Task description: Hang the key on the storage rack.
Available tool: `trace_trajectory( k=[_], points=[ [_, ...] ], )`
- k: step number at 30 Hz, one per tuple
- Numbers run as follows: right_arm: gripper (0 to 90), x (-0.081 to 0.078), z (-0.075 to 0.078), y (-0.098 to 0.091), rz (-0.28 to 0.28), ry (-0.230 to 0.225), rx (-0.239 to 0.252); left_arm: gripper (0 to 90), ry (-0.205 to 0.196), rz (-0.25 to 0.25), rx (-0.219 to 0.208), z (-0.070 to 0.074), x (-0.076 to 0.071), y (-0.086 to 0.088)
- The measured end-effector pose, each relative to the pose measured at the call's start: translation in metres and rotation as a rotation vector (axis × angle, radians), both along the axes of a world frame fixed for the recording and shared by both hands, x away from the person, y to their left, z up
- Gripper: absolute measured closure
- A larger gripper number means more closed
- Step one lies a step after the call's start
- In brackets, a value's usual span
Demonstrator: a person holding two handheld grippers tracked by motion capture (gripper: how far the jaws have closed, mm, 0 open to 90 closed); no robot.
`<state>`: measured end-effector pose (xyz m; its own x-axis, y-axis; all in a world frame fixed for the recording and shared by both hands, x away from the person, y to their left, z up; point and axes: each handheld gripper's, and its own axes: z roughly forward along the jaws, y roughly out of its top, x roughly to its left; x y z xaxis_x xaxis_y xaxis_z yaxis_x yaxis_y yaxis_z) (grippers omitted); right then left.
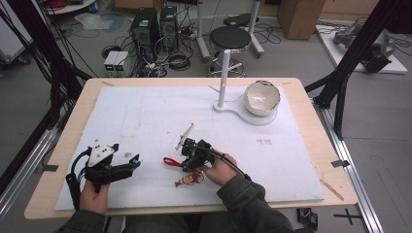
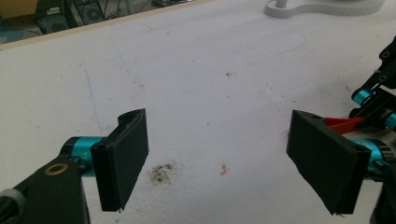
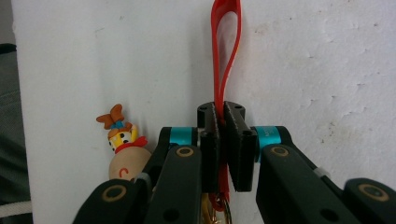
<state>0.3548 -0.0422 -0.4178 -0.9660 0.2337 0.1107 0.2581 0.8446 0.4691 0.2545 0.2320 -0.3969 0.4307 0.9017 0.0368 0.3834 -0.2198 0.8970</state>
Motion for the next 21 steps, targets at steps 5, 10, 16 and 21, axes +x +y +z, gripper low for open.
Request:
trace_trajectory(
  k=[5,10,16,21],
  points=[
    [85.5,0.001,0.0,-0.001,0.001,-0.008,0.008,21.3,-0.003,0.002,0.0,0.0,0.0,0.0],
    [85.6,0.001,0.004,-0.003,-0.008,0.005,0.049,21.3,-0.005,0.002,0.002,0.0,0.0,0.0],
    [85.6,0.001,0.01,-0.008,-0.02,0.004,0.099,21.3,-0.006,0.005,-0.002,0.0,0.0,0.0],
    [85.8,0.001,0.014,-0.012,-0.018,0.002,0.146,21.3,-0.007,0.005,0.0,0.001,0.0,0.0]
  ],
)
